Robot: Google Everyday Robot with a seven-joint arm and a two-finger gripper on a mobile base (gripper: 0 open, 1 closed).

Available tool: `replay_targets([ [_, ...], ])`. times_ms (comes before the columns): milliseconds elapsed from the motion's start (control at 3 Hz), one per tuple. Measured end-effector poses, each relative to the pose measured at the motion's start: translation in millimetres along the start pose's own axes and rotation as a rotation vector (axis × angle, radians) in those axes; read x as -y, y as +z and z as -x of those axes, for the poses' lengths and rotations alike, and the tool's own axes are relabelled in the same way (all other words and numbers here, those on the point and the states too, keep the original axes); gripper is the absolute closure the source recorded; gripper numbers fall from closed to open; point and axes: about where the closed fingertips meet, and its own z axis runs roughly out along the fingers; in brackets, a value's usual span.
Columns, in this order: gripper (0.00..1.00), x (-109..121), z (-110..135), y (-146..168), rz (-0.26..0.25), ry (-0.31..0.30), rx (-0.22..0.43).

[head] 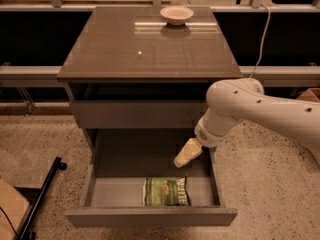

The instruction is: Pick green jalapeno chip bag from middle drawer and place on counter

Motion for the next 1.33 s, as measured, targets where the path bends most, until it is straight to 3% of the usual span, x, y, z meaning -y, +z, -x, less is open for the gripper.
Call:
replay_targets([
  [667, 0.00, 13, -21, 98, 0.026, 0.174, -0.140],
  [1333, 0.00, 13, -24, 104, 0.035, 0.190, -0.152],
])
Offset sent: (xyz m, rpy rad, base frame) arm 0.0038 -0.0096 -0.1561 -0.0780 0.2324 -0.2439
